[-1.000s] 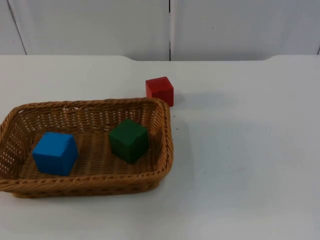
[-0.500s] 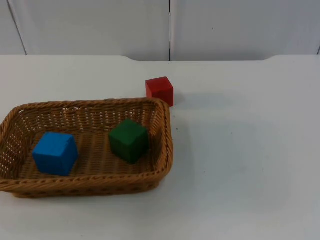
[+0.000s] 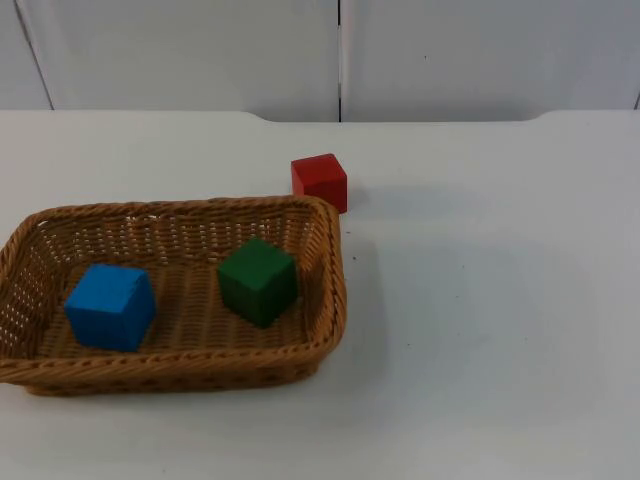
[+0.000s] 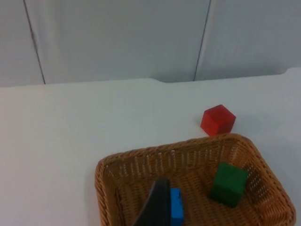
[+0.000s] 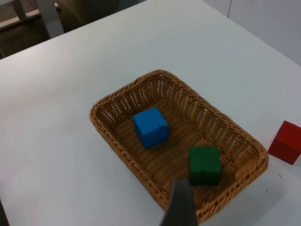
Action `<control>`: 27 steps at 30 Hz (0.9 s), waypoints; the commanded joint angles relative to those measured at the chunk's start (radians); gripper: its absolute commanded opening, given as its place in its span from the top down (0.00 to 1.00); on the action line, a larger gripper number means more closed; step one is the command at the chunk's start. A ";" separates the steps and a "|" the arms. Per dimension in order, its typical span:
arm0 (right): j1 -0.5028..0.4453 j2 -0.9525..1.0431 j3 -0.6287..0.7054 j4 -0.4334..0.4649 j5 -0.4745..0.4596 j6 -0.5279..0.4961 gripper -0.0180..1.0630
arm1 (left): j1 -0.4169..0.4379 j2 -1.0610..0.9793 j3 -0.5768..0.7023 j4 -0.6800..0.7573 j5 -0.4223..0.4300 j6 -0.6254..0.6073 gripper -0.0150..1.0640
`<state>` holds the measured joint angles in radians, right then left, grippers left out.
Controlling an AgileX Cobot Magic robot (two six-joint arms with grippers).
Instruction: Pick up one cube with each hand and place exactly two cubes into the same basket, leaving the remaining cube outside.
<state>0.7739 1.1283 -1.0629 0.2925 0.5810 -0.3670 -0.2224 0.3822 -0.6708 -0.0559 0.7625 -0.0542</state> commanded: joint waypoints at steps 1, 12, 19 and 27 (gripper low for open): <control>0.006 -0.049 0.033 0.002 -0.014 0.005 0.42 | 0.003 -0.037 -0.004 -0.014 0.030 0.009 0.25; 0.006 -0.229 0.144 0.002 -0.011 0.014 0.42 | 0.003 -0.179 -0.004 -0.014 0.145 0.054 0.25; 0.006 -0.358 0.217 0.000 -0.011 0.014 0.42 | 0.003 -0.267 -0.004 -0.014 0.220 0.101 0.25; 0.006 -0.461 0.288 -0.003 -0.006 0.042 0.42 | 0.003 -0.346 -0.002 -0.014 0.269 0.110 0.25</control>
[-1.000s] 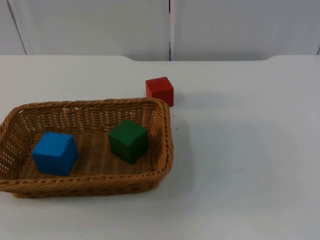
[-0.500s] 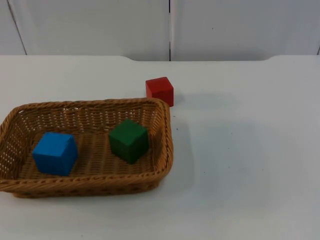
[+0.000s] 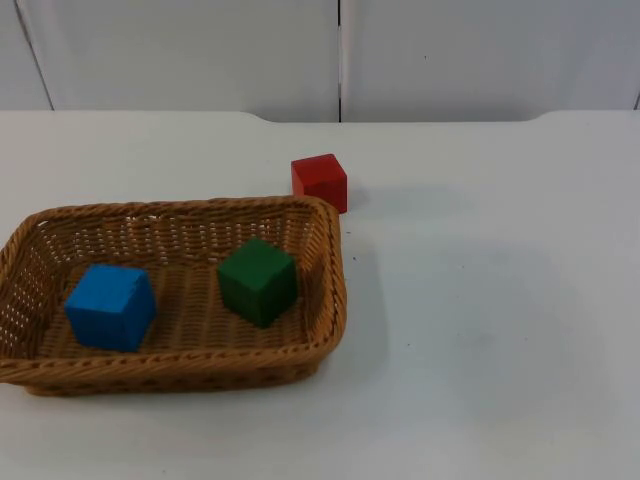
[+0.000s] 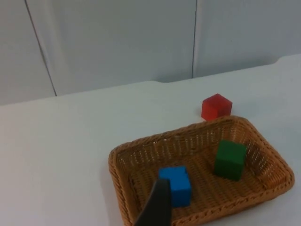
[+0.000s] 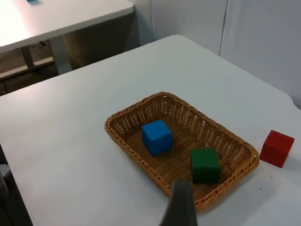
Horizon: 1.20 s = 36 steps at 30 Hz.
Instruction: Pick up one cube with each hand and place exactly two cubes into the same basket, leaving the remaining cube outside.
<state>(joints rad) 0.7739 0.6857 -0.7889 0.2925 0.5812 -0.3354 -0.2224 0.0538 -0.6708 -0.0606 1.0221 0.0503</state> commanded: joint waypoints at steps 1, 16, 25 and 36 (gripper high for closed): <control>0.006 -0.034 0.023 -0.003 -0.001 0.010 0.42 | 0.003 -0.034 -0.002 -0.009 0.015 0.005 0.25; 0.006 -0.234 0.147 -0.010 0.040 0.010 0.42 | 0.003 -0.054 0.144 -0.004 0.086 0.022 0.25; 0.006 -0.373 0.147 -0.191 0.141 0.218 0.42 | 0.003 -0.054 0.164 -0.003 0.073 0.022 0.25; 0.006 -0.524 0.147 -0.246 0.328 0.249 0.42 | 0.003 -0.054 0.177 -0.002 0.053 0.016 0.25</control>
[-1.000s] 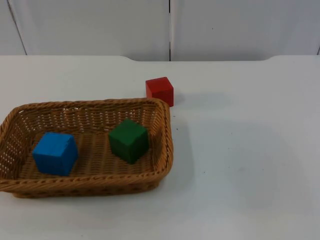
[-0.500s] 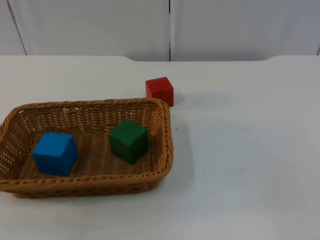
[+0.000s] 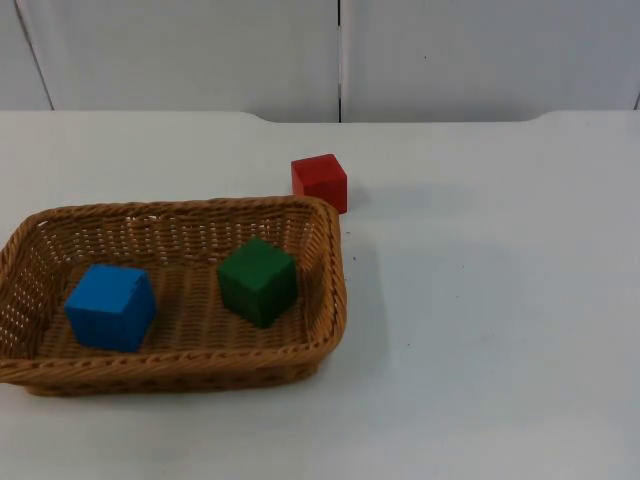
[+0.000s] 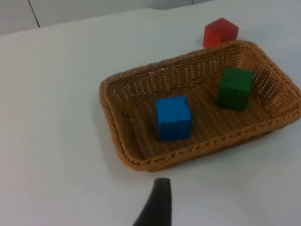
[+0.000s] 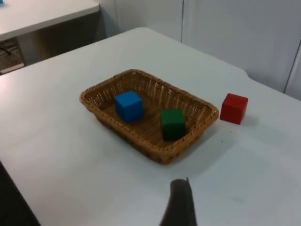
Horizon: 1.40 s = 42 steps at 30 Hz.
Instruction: Pick up one cube with each hand and place exactly two cubes into the same basket, leaving the remaining cube outside.
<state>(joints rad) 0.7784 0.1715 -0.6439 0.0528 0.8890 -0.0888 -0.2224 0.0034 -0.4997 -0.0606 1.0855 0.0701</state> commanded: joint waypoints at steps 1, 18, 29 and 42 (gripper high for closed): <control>0.002 -0.027 0.002 -0.006 0.038 0.003 0.42 | 0.003 -0.003 0.005 -0.002 -0.011 -0.004 0.25; 0.002 -0.171 0.091 -0.076 0.164 0.127 0.42 | 0.003 -0.003 0.005 -0.002 -0.011 -0.004 0.25; 0.002 -0.171 0.128 -0.129 0.190 0.149 0.42 | 0.003 -0.003 0.005 0.004 -0.011 -0.006 0.25; 0.002 -0.171 0.128 -0.099 0.190 0.096 0.42 | 0.003 -0.003 0.005 0.046 -0.011 -0.006 0.25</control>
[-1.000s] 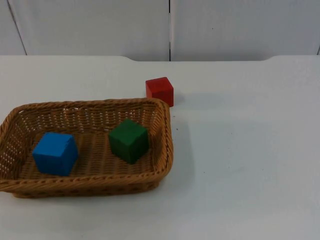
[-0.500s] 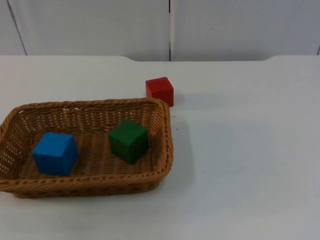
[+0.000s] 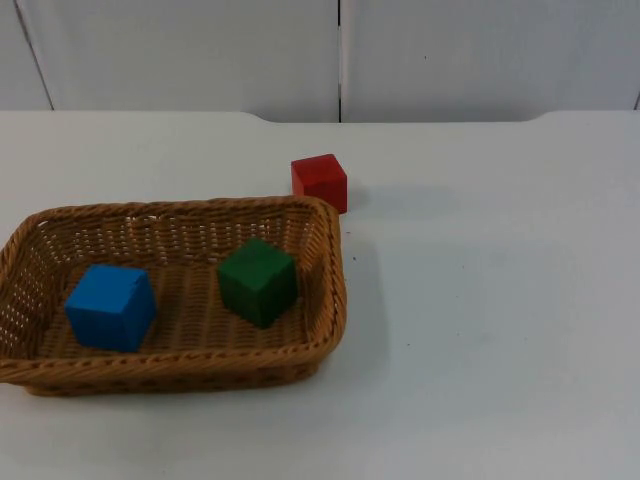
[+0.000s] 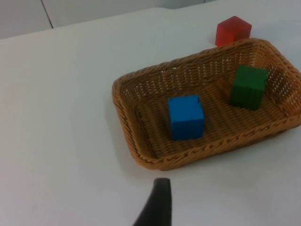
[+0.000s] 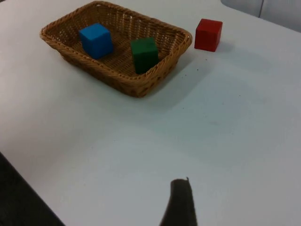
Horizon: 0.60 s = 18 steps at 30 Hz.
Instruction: Pick up one cube with each hand and place exactly two cubes into the same basket, leaving the remaining cube outside.
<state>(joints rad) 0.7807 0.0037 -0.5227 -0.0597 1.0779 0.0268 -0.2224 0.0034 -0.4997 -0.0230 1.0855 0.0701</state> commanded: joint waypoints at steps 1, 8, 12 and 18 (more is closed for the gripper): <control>-0.001 -0.004 0.007 0.014 0.001 -0.020 0.42 | 0.003 -0.003 0.005 0.008 -0.011 -0.006 0.25; -0.001 -0.004 0.007 0.014 0.001 -0.020 0.42 | 0.003 -0.003 0.005 0.008 -0.011 -0.006 0.25; -0.001 -0.004 0.007 0.014 0.001 -0.020 0.42 | 0.003 -0.003 0.005 0.008 -0.011 -0.006 0.25; -0.001 -0.004 0.007 0.012 0.001 -0.020 0.42 | 0.003 -0.003 0.005 0.010 -0.011 -0.006 0.25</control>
<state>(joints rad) 0.7807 0.0037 -0.5227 -0.0527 1.0779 0.0090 -0.2224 0.0034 -0.4997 -0.0188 1.0855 0.0701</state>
